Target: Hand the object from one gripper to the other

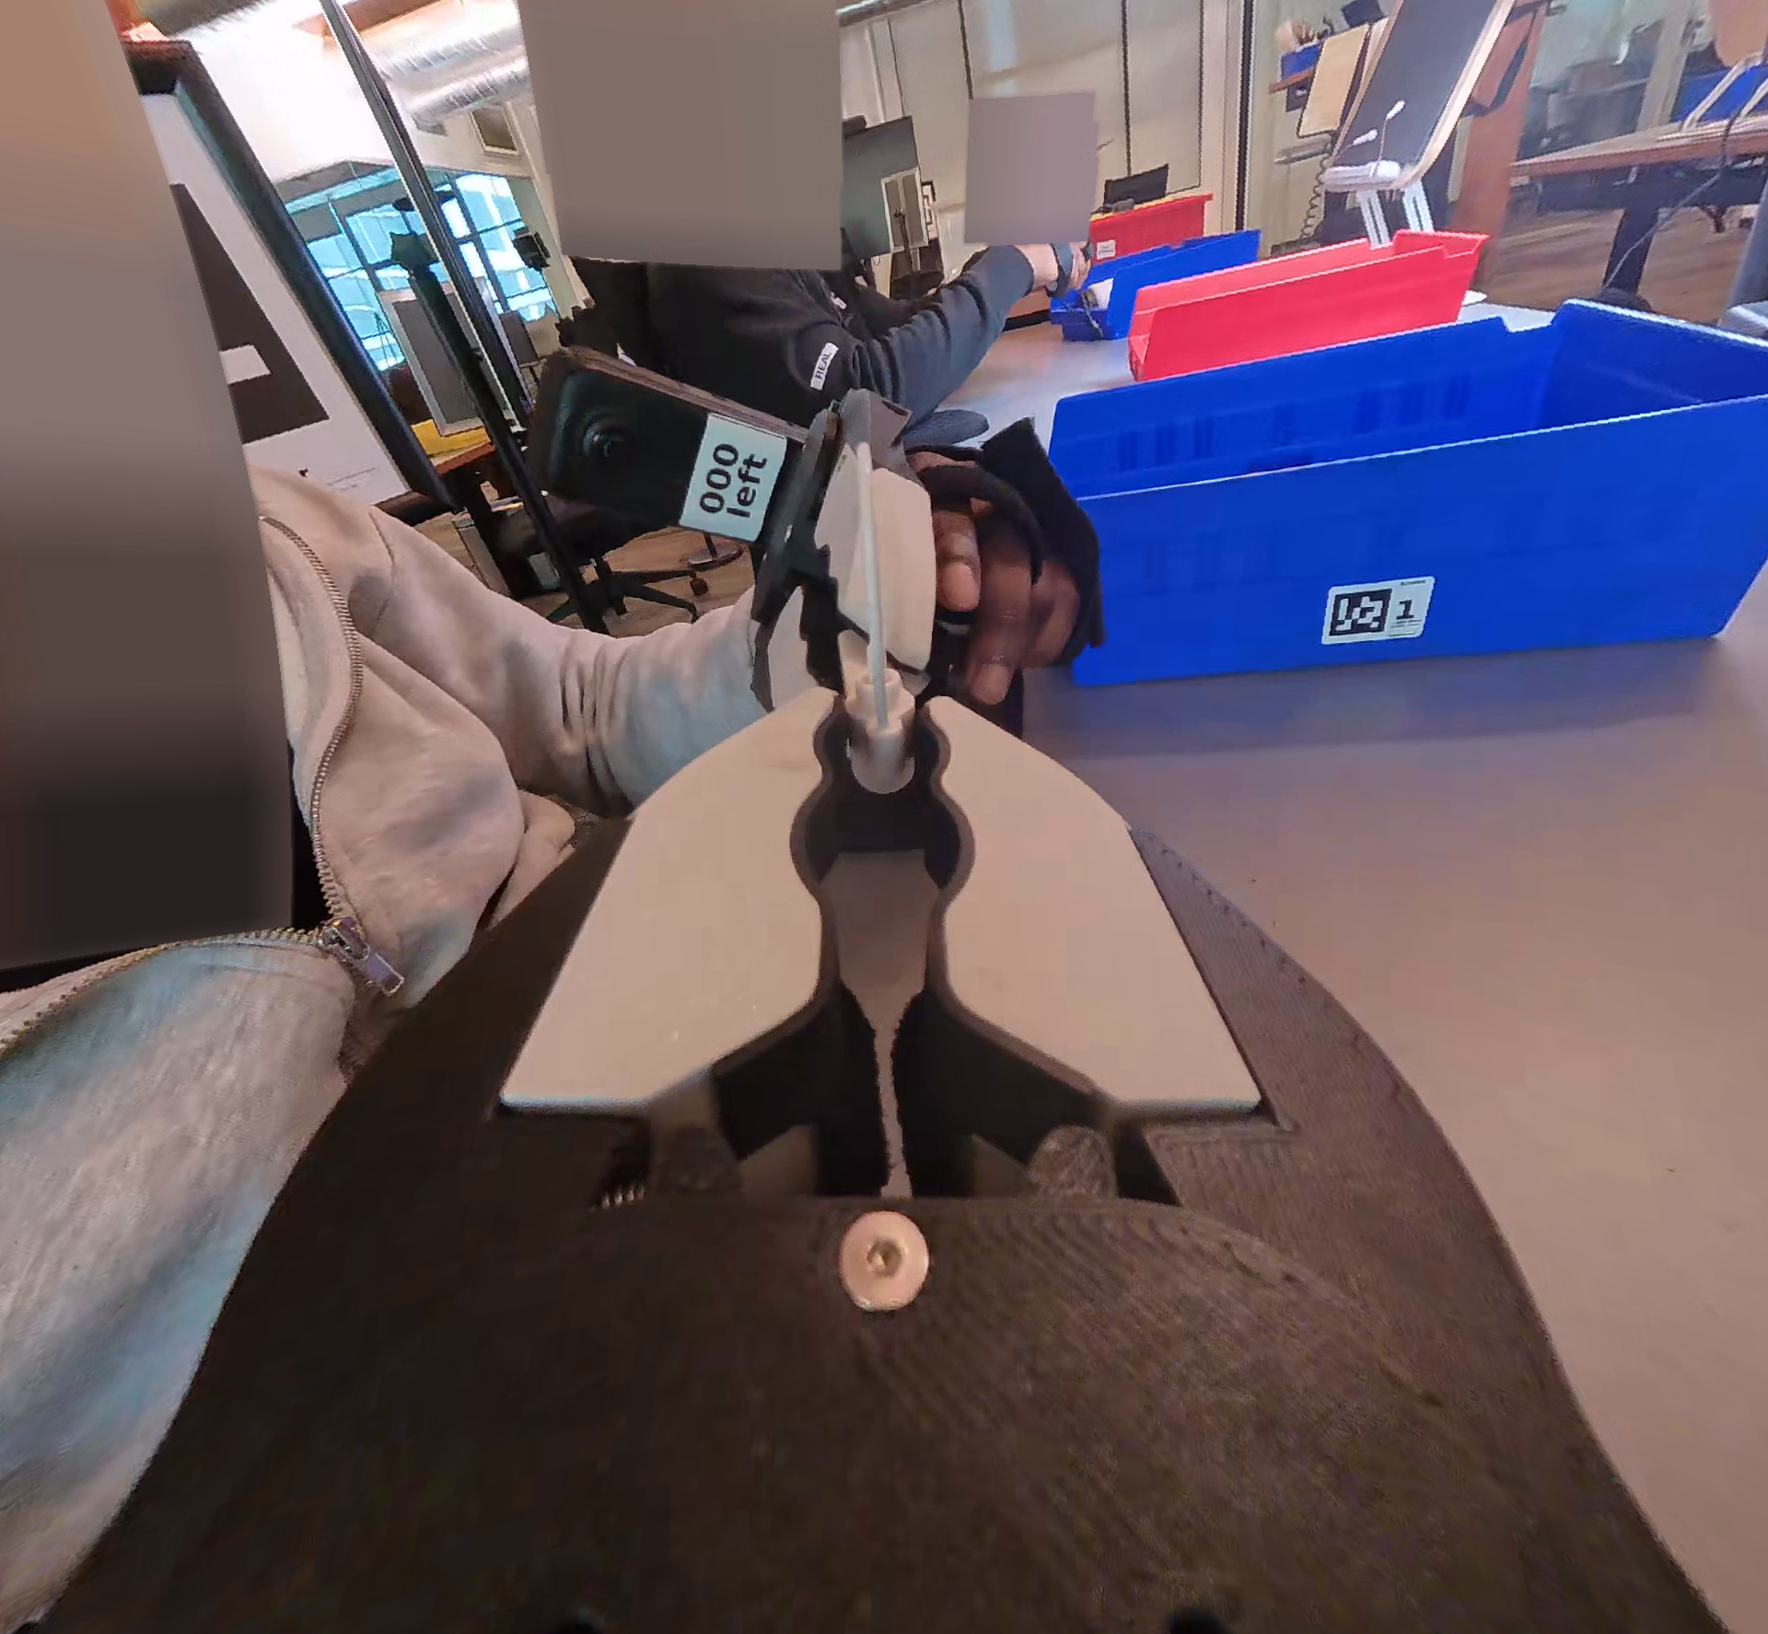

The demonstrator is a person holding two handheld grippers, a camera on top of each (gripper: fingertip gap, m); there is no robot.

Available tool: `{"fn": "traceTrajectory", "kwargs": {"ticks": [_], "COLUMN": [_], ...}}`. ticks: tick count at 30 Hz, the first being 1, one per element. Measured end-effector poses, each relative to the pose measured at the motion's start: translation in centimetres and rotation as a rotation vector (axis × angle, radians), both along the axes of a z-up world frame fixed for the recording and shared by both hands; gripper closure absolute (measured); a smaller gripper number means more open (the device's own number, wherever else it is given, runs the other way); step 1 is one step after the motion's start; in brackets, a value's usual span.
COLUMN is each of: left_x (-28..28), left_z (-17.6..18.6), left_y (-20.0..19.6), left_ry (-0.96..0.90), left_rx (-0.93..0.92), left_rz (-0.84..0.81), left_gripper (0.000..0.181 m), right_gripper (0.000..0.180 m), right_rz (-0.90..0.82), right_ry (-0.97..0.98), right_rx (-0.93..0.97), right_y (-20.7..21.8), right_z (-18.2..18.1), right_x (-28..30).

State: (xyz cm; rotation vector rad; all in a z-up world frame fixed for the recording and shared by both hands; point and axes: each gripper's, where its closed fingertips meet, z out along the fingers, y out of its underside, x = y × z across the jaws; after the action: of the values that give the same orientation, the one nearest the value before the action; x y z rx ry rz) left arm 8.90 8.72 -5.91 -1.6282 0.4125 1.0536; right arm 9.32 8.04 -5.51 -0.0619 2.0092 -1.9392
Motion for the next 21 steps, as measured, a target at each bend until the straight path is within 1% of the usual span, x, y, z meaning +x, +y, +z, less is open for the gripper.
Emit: {"fn": "traceTrajectory", "kwargs": {"ticks": [3, 4, 5, 6, 7, 8, 9, 10, 12, 13, 14, 15, 17, 20, 21], "left_x": [-0.1, -0.1, -0.1, 0.0, 0.0, 0.0, 0.1, 0.2, 0.5, 0.5, 0.8, 0.9, 1.3, 1.7, 1.8], "left_z": [0.0, 0.1, 0.4, 0.8, 1.0, 1.3, 1.5, 1.6, 1.3, 1.0, 0.6, 0.4, 0.2, -0.1, -0.3], "left_y": [-0.1, -0.2, -0.4, -0.6, -0.8, -1.1, -1.3, -1.4, -1.4, -1.3, -1.2, -1.1, -0.9, -0.7, -0.7], "left_ry": [-0.084, -0.139, -0.21, -0.296, -0.389, -0.482, -0.576, -0.672, -0.868, -0.955, -1.038, -1.094, -1.138, -1.166, -1.175], "left_rx": [0.018, 0.037, 0.073, 0.115, 0.153, 0.191, 0.225, 0.249, 0.276, 0.278, 0.266, 0.267, 0.255, 0.231, 0.22], "left_rz": [-0.006, -0.019, -0.04, -0.068, -0.099, -0.131, -0.17, -0.214, -0.281, -0.306, -0.336, -0.353, -0.386, -0.393, -0.394], "left_gripper": [0.166, 0.166, 0.166, 0.166, 0.166, 0.166, 0.166, 0.166, 0.166, 0.166, 0.166, 0.166, 0.166, 0.166, 0.166], "right_gripper": [0.167, 0.161, 0.146, 0.131, 0.123, 0.116, 0.115, 0.116, 0.121, 0.124, 0.126, 0.129, 0.138, 0.153, 0.154], "right_rz": [-0.014, -0.036, -0.069, -0.109, -0.158, -0.215, -0.274, -0.33, -0.405, -0.419, -0.422, -0.425, -0.416, -0.392, -0.389], "right_ry": [0.016, 0.045, 0.102, 0.193, 0.321, 0.479, 0.663, 0.863, 1.264, 1.424, 1.535, 1.602, 1.677, 1.701, 1.696], "right_rx": [-0.003, -0.017, -0.041, -0.077, -0.122, -0.175, -0.225, -0.254, -0.246, -0.225, -0.2, -0.178, -0.161, -0.152, -0.169], "right_y": [-0.1, -0.2, -0.3, -0.3, -0.2, -0.1, 0.1, 0.2, 0.3, 0.1, -0.1, -0.4, -0.8, -0.9, -1.0], "right_z": [0.0, 0.1, 0.4, 0.7, 1.1, 1.7, 2.2, 2.5, 2.1, 1.6, 1.1, 0.7, 0.2, -0.2, -0.1], "right_x": [-0.1, -0.3, -0.6, -0.8, -0.9, -1.0, -1.0, -0.8, -0.4, -0.2, 0.0, 0.1, 0.4, 0.7, 1.0]}}
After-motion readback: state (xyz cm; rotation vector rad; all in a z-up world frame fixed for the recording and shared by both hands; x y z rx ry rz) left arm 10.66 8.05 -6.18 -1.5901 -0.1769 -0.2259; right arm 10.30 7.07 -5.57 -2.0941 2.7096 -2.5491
